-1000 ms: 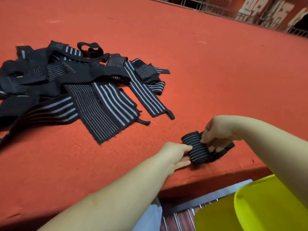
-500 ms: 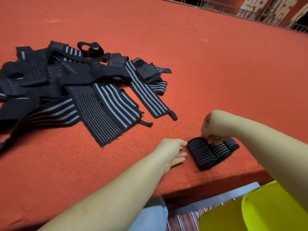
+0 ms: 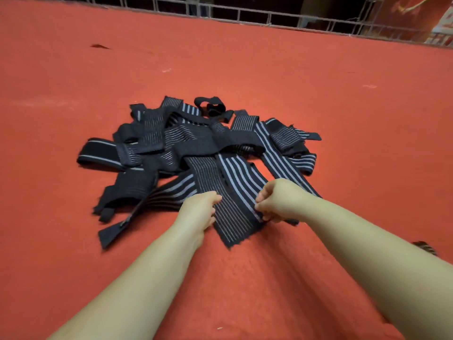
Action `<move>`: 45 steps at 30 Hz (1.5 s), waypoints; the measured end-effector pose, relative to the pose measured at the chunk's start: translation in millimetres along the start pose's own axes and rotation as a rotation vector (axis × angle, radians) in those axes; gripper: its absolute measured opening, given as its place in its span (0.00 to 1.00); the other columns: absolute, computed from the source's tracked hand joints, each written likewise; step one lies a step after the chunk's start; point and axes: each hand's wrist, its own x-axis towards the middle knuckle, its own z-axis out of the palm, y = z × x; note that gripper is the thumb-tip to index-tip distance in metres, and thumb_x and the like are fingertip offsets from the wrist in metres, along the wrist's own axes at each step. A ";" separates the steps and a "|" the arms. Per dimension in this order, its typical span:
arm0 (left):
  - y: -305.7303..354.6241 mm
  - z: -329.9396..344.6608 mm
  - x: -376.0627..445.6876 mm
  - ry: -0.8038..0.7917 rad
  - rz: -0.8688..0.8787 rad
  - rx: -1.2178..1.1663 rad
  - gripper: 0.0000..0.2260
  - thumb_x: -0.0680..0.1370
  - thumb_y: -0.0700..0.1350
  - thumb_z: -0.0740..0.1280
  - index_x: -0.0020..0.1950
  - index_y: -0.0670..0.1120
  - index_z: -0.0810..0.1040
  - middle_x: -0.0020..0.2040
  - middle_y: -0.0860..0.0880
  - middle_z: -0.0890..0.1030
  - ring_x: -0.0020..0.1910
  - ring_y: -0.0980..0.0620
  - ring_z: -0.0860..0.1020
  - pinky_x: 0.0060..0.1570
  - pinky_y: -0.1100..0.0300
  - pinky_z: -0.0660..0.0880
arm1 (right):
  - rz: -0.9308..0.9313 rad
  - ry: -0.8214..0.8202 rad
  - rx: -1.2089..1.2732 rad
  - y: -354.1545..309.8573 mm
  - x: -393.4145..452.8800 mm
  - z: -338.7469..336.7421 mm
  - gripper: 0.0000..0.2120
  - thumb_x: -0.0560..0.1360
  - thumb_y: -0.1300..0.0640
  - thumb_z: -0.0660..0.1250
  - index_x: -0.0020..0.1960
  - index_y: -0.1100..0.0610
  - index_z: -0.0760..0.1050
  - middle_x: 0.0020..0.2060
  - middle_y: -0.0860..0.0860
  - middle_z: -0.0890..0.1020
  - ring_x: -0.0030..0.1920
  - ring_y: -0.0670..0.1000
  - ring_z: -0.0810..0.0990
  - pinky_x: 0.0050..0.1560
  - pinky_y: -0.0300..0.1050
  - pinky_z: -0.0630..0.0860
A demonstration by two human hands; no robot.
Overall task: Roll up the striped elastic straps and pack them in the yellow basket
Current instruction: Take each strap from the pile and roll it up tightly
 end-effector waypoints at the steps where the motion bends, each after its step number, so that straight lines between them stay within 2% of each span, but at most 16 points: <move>1: 0.2 -9.0 5.2 0.053 0.016 0.009 0.04 0.76 0.39 0.65 0.47 0.45 0.78 0.48 0.49 0.78 0.49 0.52 0.74 0.52 0.58 0.70 | -0.007 0.013 0.038 -7.1 6.7 8.5 0.08 0.75 0.64 0.67 0.41 0.57 0.70 0.31 0.55 0.76 0.27 0.51 0.76 0.32 0.44 0.78; 4: -3.9 -25.3 17.7 0.073 0.005 -0.004 0.12 0.75 0.39 0.65 0.59 0.43 0.76 0.46 0.49 0.76 0.45 0.51 0.72 0.48 0.58 0.70 | -0.007 0.058 0.011 -21.0 25.0 33.8 0.14 0.71 0.57 0.73 0.54 0.56 0.74 0.40 0.55 0.80 0.40 0.56 0.82 0.48 0.53 0.81; 6: -5.7 -25.7 21.2 0.005 -0.034 -0.027 0.16 0.76 0.40 0.65 0.64 0.44 0.72 0.46 0.48 0.75 0.45 0.51 0.74 0.43 0.60 0.71 | 0.002 0.101 -0.077 -24.3 32.7 45.6 0.24 0.70 0.52 0.74 0.63 0.57 0.72 0.54 0.55 0.80 0.52 0.54 0.81 0.54 0.47 0.77; 9: -7.4 -17.1 26.9 -0.068 -0.082 0.007 0.08 0.77 0.41 0.64 0.57 0.45 0.73 0.46 0.48 0.77 0.44 0.53 0.76 0.41 0.62 0.73 | 0.012 0.158 -0.142 -23.5 35.4 53.4 0.32 0.71 0.48 0.72 0.70 0.57 0.67 0.65 0.54 0.75 0.61 0.51 0.76 0.55 0.40 0.71; 11: -7.7 -9.5 27.4 -0.088 -0.059 0.072 0.01 0.78 0.42 0.63 0.48 0.46 0.73 0.40 0.50 0.76 0.36 0.55 0.74 0.35 0.64 0.71 | 0.020 0.159 -0.101 -19.6 38.6 54.3 0.31 0.70 0.49 0.72 0.69 0.57 0.68 0.64 0.53 0.75 0.61 0.51 0.76 0.57 0.40 0.70; 16: -4.5 -1.6 29.8 -0.137 0.123 0.160 0.10 0.77 0.36 0.60 0.39 0.47 0.75 0.29 0.53 0.76 0.27 0.57 0.72 0.27 0.66 0.68 | 0.016 0.135 0.262 -17.0 37.4 47.5 0.14 0.72 0.46 0.71 0.47 0.56 0.75 0.37 0.48 0.77 0.37 0.47 0.75 0.41 0.43 0.72; 18: -0.1 -3.8 25.5 -0.193 0.216 0.141 0.09 0.75 0.36 0.62 0.41 0.47 0.78 0.35 0.52 0.82 0.36 0.54 0.79 0.37 0.63 0.75 | -0.027 0.127 0.410 -22.9 31.6 39.0 0.14 0.73 0.43 0.68 0.43 0.54 0.76 0.35 0.47 0.79 0.38 0.46 0.77 0.39 0.40 0.70; 20: 3.4 -5.1 16.9 -0.295 0.298 0.163 0.08 0.71 0.39 0.64 0.46 0.47 0.81 0.45 0.49 0.85 0.47 0.49 0.82 0.53 0.53 0.77 | -0.077 0.109 0.578 -32.4 27.0 29.5 0.13 0.73 0.46 0.69 0.45 0.56 0.79 0.42 0.50 0.84 0.45 0.50 0.82 0.48 0.44 0.76; 22: 6.1 -6.5 6.1 -0.394 0.321 0.213 0.09 0.70 0.40 0.65 0.48 0.45 0.81 0.46 0.47 0.85 0.46 0.49 0.82 0.51 0.54 0.76 | -0.130 0.118 0.682 -44.6 21.4 22.9 0.07 0.74 0.54 0.69 0.43 0.58 0.79 0.40 0.53 0.85 0.44 0.53 0.83 0.51 0.49 0.78; 24: 7.8 -9.3 0.8 -0.465 0.308 0.182 0.07 0.74 0.37 0.64 0.47 0.45 0.80 0.43 0.47 0.84 0.40 0.51 0.80 0.43 0.59 0.74 | -0.180 0.200 0.684 -53.7 18.1 19.4 0.04 0.71 0.63 0.68 0.38 0.58 0.75 0.35 0.54 0.81 0.39 0.54 0.79 0.45 0.50 0.76; 28: 22.9 -17.0 -4.5 -0.618 0.034 -0.295 0.06 0.76 0.41 0.60 0.48 0.45 0.76 0.37 0.49 0.81 0.34 0.53 0.78 0.40 0.61 0.73 | -0.263 0.370 0.782 -58.7 9.6 15.5 0.12 0.64 0.68 0.62 0.29 0.52 0.66 0.29 0.53 0.69 0.35 0.52 0.67 0.37 0.50 0.63; 33: 42.6 -10.5 -2.2 -0.540 0.003 -0.499 0.08 0.78 0.43 0.60 0.51 0.43 0.77 0.43 0.46 0.83 0.42 0.51 0.81 0.42 0.60 0.78 | -0.273 0.450 1.025 -59.7 -21.7 7.1 0.15 0.71 0.73 0.57 0.42 0.57 0.77 0.38 0.56 0.81 0.36 0.53 0.79 0.40 0.47 0.76; 37: 51.7 -0.4 8.5 -0.430 -0.050 -0.692 0.12 0.79 0.39 0.62 0.61 0.36 0.74 0.55 0.41 0.80 0.52 0.46 0.79 0.55 0.55 0.76 | -0.203 0.184 1.308 -51.6 -47.5 2.9 0.15 0.75 0.48 0.65 0.41 0.57 0.83 0.41 0.56 0.85 0.41 0.56 0.83 0.49 0.51 0.78; 39: 50.0 4.7 11.6 -0.394 -0.042 -0.646 0.15 0.78 0.37 0.63 0.64 0.34 0.73 0.58 0.40 0.79 0.53 0.45 0.78 0.56 0.54 0.75 | -0.215 0.131 1.231 -44.8 -53.4 6.0 0.16 0.72 0.45 0.68 0.45 0.57 0.84 0.45 0.57 0.85 0.47 0.57 0.84 0.54 0.54 0.78; 42: 43.2 13.2 -2.2 -0.458 -0.013 -0.458 0.12 0.77 0.33 0.61 0.59 0.35 0.77 0.49 0.42 0.82 0.43 0.48 0.82 0.45 0.58 0.80 | -0.199 0.167 1.117 -38.9 -56.6 8.6 0.11 0.72 0.54 0.70 0.48 0.62 0.82 0.45 0.60 0.85 0.47 0.59 0.84 0.54 0.55 0.79; 45: 34.5 16.2 -27.6 -0.534 0.102 -0.286 0.11 0.75 0.31 0.61 0.52 0.40 0.80 0.43 0.45 0.84 0.37 0.52 0.82 0.38 0.62 0.79 | -0.178 0.084 1.050 -37.6 -59.6 12.0 0.20 0.67 0.51 0.72 0.53 0.63 0.80 0.49 0.63 0.83 0.52 0.64 0.82 0.57 0.60 0.76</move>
